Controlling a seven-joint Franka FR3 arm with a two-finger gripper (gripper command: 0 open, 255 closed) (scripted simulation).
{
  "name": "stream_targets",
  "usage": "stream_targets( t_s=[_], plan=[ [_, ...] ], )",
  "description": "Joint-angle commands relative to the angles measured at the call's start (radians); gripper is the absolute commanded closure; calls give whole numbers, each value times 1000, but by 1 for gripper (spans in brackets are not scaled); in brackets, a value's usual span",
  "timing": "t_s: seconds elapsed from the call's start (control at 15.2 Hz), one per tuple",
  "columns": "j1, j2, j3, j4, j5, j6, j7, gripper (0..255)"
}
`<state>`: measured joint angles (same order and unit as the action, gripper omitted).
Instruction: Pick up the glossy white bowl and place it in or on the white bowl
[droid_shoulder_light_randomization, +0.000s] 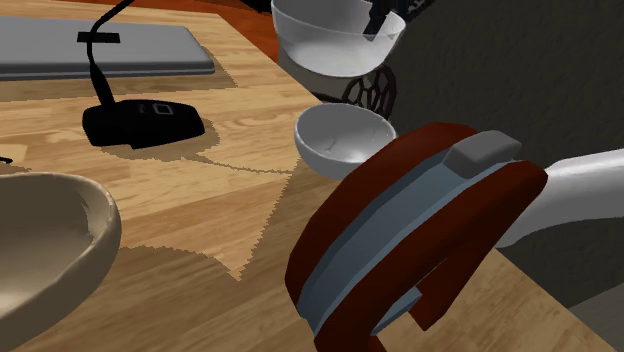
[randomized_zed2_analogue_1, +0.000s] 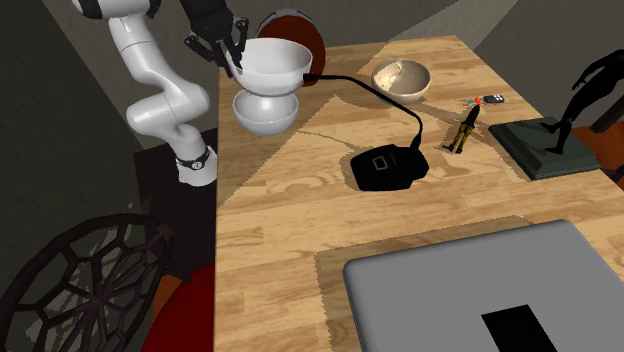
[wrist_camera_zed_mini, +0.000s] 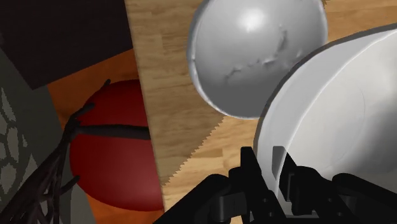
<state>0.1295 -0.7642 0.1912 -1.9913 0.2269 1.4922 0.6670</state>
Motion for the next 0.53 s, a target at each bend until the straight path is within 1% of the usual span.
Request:
stream_targets(
  t_s=[0.0, 0.13, 0.46],
  plan=[
    [10, -65, -2, -29, 8, -35, 10, 255],
    [22, -143, -6, -56, 17, -85, 25, 255],
    [27, -189, 0, -153, 24, -33, 16, 255]
  ],
)
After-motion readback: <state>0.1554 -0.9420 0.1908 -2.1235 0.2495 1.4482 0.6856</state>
